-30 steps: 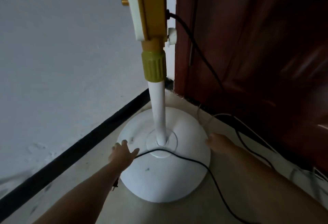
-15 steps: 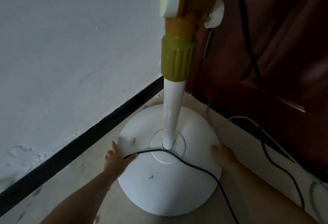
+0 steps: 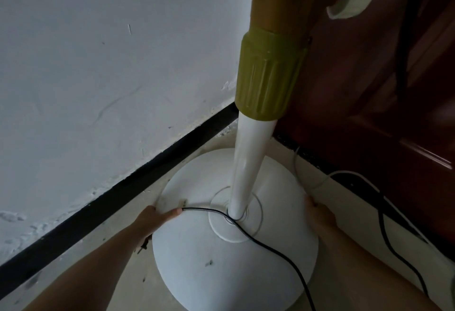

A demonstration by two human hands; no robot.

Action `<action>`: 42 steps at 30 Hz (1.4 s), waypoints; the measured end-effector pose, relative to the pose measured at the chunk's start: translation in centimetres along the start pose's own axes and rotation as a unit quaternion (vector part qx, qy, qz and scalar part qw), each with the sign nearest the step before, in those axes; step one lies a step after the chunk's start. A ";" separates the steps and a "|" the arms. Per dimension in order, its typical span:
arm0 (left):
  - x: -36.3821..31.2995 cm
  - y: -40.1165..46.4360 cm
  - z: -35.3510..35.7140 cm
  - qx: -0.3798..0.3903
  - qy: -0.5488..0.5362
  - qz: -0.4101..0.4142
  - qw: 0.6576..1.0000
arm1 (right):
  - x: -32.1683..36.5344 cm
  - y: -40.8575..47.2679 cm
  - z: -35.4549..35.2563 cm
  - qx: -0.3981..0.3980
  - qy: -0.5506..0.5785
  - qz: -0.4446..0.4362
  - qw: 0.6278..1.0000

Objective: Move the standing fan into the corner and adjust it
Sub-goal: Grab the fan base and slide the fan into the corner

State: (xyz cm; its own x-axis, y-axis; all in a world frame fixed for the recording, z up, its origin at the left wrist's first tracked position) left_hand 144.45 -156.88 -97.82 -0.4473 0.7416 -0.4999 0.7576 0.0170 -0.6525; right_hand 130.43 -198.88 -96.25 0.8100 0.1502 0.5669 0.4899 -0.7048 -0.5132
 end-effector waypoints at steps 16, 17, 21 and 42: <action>0.6 -2.7 0.3 -0.189 0.048 -0.058 0.979 | -1.3 -1.9 0.2 -0.086 0.130 0.005 0.988; 0.5 -2.9 0.0 -0.187 0.051 -0.055 0.980 | -1.2 -1.9 -0.1 -0.093 0.129 -0.005 0.987; 0.2 -3.8 -0.8 -0.178 0.042 -0.054 0.982 | -0.2 -2.6 -1.2 -0.096 0.093 0.010 0.991; -3.3 -39.4 -24.1 -0.219 -0.034 -0.107 0.969 | 18.0 -32.4 -20.1 -0.051 -0.045 -0.060 0.996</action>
State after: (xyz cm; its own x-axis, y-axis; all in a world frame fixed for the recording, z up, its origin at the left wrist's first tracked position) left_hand 127.53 -143.83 -56.71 -0.6360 0.6440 -0.4251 0.7660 0.4601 -0.4490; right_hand 122.70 -187.24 -56.45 0.7759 0.2959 0.5571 0.5529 -0.7442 -0.3748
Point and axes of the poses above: each hand's wrist, its own y-axis towards the middle knuckle, its own z-axis out of the palm, x = y × z, the point moved 5 cm from there along y, towards the middle knuckle, and after that the axes turned 3 degrees about y, right-handed, at the moved point
